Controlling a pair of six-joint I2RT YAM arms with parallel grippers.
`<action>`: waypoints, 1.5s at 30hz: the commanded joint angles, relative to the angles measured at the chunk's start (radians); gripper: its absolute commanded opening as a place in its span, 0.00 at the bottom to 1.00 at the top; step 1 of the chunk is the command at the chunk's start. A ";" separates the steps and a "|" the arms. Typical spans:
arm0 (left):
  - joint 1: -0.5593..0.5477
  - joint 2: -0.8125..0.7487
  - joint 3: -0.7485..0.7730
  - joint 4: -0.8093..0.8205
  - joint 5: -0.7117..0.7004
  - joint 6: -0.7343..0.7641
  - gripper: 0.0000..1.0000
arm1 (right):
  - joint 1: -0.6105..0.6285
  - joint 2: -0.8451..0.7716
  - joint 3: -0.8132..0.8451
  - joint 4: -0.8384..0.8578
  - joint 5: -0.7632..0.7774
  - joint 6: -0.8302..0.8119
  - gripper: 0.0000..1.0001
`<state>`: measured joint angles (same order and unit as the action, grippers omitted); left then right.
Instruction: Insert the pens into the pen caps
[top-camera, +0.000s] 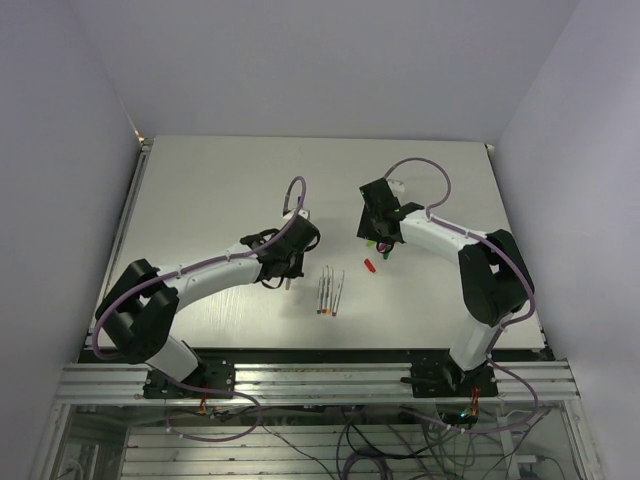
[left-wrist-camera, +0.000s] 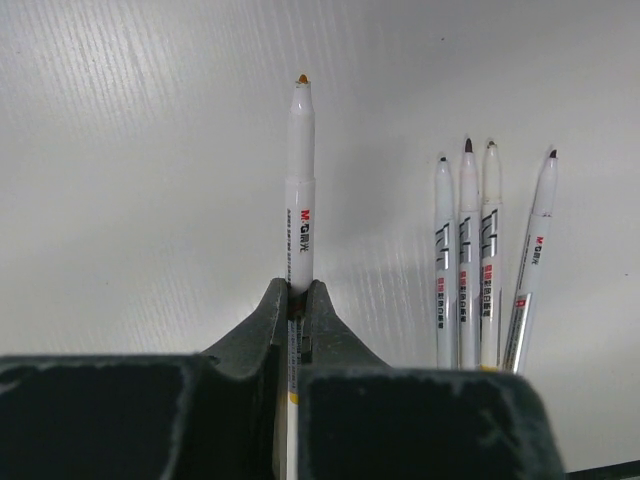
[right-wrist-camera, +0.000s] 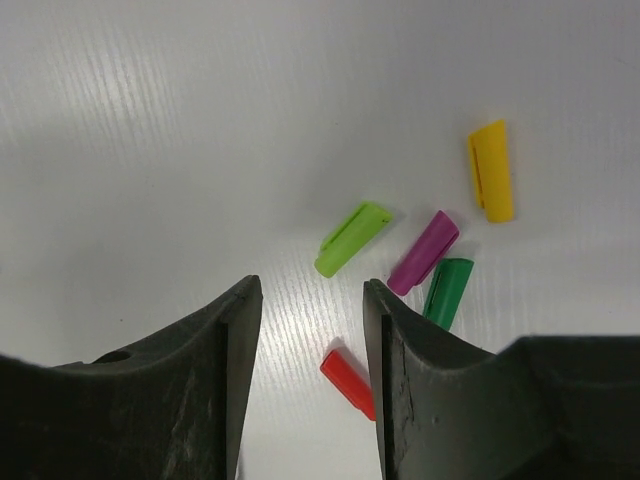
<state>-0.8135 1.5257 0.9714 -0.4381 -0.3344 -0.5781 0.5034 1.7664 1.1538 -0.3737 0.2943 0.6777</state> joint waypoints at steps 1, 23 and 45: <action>0.007 -0.006 -0.014 0.030 0.037 0.009 0.07 | -0.004 0.021 0.003 -0.008 -0.018 0.038 0.45; 0.007 0.013 -0.028 0.031 0.084 0.012 0.07 | -0.051 0.103 0.032 0.042 -0.010 0.065 0.45; 0.009 0.072 0.024 0.027 0.076 0.039 0.07 | -0.080 0.155 0.037 0.021 -0.080 0.048 0.40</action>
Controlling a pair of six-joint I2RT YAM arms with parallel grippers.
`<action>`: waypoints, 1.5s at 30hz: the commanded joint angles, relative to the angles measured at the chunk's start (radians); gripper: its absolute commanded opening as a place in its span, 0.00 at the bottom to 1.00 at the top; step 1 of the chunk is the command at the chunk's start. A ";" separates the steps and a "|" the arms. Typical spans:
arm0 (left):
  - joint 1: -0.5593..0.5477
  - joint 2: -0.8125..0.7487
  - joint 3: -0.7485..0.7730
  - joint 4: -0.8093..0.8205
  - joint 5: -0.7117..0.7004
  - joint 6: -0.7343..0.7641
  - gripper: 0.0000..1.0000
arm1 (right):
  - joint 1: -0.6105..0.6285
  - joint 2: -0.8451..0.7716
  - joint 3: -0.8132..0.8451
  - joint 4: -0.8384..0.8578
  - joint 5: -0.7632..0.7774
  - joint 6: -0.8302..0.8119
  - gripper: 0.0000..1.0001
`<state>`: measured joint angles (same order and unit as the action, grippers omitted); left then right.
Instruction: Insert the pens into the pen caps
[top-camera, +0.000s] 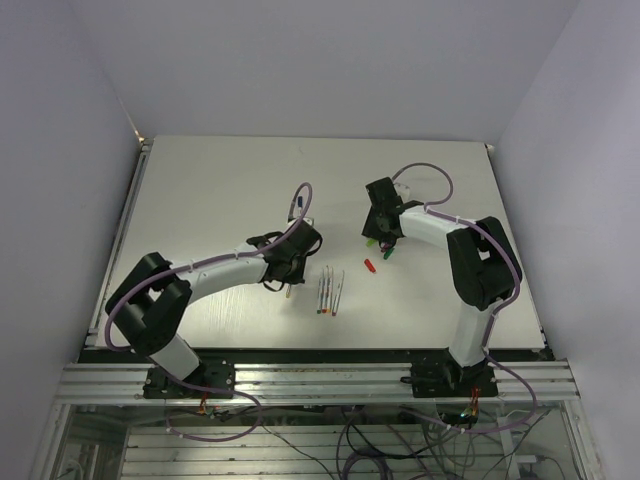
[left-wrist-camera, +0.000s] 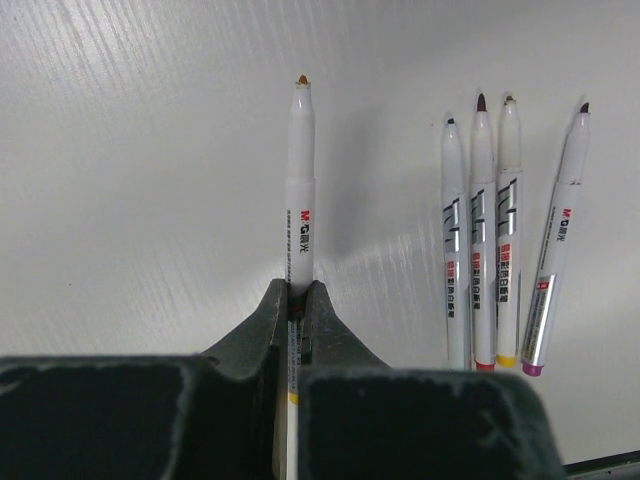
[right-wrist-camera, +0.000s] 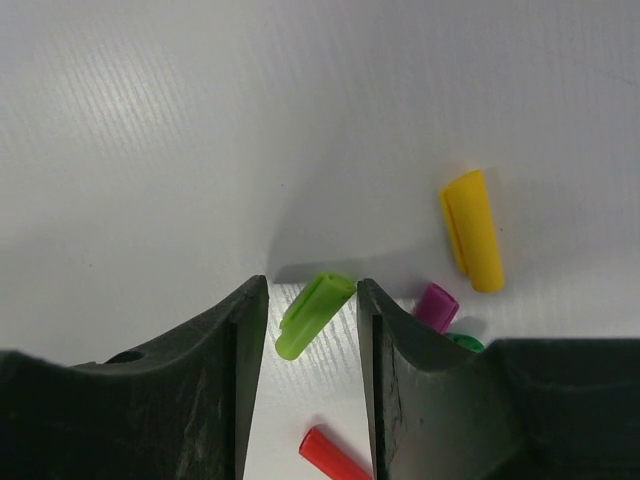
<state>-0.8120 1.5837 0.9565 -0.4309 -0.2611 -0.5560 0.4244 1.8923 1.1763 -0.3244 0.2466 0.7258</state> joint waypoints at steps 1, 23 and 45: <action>0.008 0.016 0.040 0.021 0.004 0.019 0.07 | -0.002 0.029 0.011 -0.032 -0.034 0.000 0.40; 0.032 0.029 0.044 0.039 0.027 0.037 0.07 | 0.034 0.026 -0.029 -0.087 -0.038 0.009 0.41; 0.057 0.017 0.019 0.059 0.042 0.041 0.07 | 0.044 0.122 -0.005 -0.135 -0.037 -0.046 0.00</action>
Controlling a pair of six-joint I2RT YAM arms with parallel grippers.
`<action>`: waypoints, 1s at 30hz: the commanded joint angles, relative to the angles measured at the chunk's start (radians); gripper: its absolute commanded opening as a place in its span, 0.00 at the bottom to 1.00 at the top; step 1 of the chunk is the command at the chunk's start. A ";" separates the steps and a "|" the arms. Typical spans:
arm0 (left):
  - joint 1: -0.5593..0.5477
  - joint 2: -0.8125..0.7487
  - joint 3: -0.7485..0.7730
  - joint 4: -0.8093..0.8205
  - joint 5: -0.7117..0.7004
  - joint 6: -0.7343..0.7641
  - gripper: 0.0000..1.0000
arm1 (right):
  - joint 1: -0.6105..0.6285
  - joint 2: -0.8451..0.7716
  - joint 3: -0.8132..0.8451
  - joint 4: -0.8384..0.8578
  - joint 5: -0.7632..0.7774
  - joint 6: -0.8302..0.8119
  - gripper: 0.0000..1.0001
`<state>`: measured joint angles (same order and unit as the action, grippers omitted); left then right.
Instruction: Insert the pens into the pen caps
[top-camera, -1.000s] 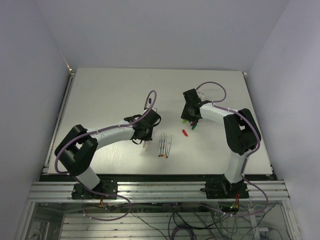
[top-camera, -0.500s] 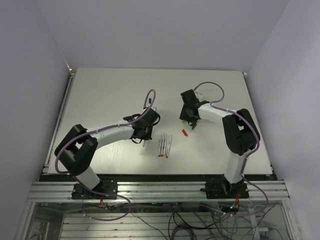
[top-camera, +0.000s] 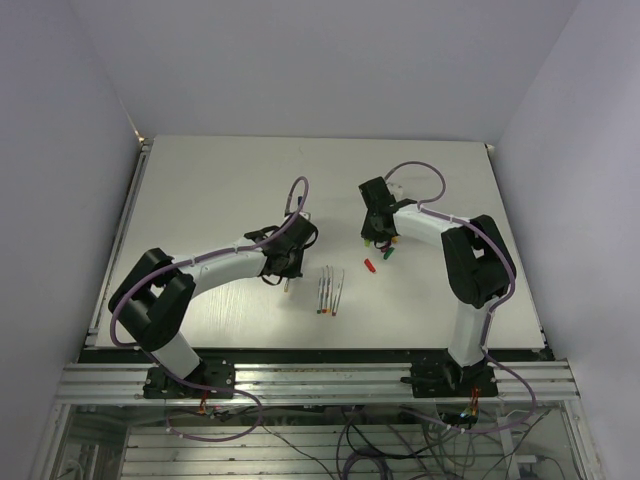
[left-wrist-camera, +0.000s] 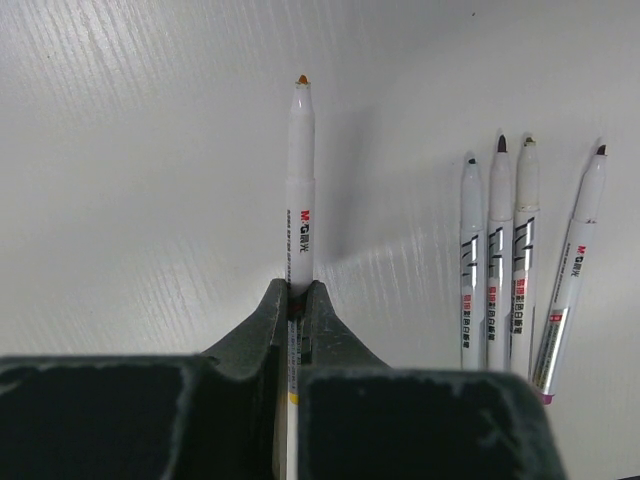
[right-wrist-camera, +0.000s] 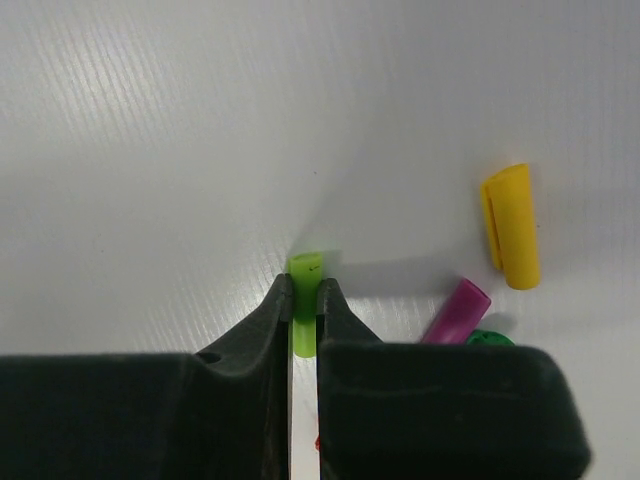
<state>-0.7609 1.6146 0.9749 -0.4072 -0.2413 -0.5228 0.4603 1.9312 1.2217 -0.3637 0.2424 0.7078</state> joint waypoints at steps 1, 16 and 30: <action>0.006 -0.013 0.000 0.037 0.022 0.007 0.07 | 0.009 0.083 -0.057 -0.090 -0.036 -0.033 0.00; 0.006 -0.067 0.073 0.114 -0.008 0.105 0.07 | -0.010 -0.153 -0.020 0.148 -0.013 -0.117 0.00; 0.006 -0.095 0.082 0.516 0.253 0.021 0.07 | -0.011 -0.569 -0.298 0.618 -0.193 -0.186 0.00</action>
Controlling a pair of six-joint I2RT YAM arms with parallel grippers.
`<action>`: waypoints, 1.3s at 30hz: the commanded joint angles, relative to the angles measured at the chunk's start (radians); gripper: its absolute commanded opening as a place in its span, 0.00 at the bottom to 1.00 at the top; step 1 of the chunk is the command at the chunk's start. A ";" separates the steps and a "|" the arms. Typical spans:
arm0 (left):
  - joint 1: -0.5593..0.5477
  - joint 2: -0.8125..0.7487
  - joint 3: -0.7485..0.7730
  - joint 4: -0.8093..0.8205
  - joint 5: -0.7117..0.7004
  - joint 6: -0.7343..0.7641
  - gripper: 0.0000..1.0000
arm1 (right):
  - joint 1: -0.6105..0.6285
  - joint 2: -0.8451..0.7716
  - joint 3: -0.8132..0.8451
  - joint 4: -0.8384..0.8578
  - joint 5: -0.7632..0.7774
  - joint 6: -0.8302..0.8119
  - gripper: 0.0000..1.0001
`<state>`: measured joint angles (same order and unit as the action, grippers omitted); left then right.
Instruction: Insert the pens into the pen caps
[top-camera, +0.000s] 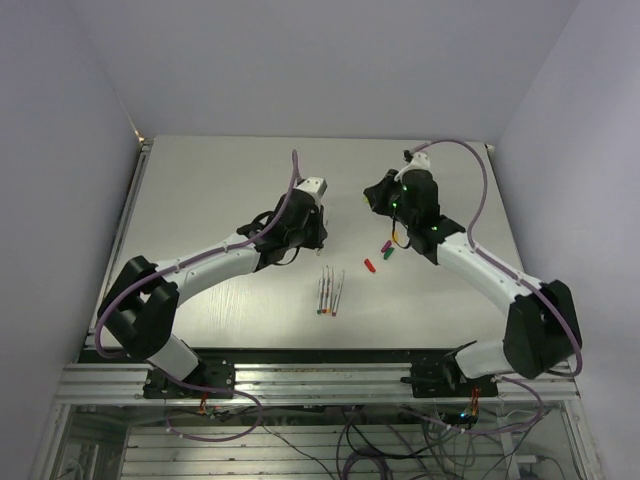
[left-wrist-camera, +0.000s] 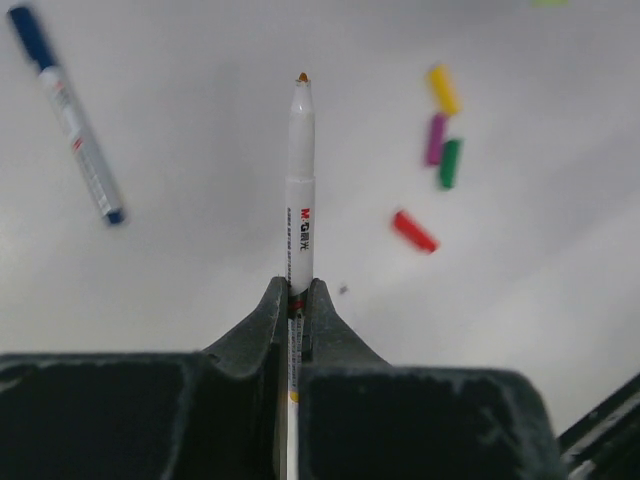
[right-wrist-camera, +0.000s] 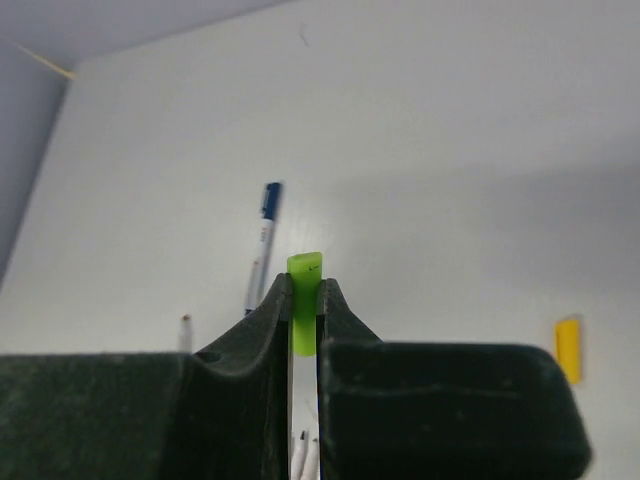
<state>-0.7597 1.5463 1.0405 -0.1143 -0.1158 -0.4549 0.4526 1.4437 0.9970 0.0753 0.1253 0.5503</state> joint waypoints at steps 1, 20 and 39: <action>0.005 -0.024 0.016 0.251 0.146 -0.057 0.07 | -0.004 -0.112 -0.090 0.201 -0.084 -0.023 0.00; 0.004 -0.052 0.000 0.417 0.390 -0.149 0.07 | -0.002 -0.234 -0.197 0.428 -0.102 0.018 0.00; 0.001 -0.077 -0.016 0.405 0.385 -0.147 0.07 | 0.008 -0.214 -0.214 0.484 -0.121 0.080 0.00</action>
<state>-0.7582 1.4944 1.0252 0.2642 0.2558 -0.6033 0.4557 1.2221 0.8051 0.5129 0.0135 0.6083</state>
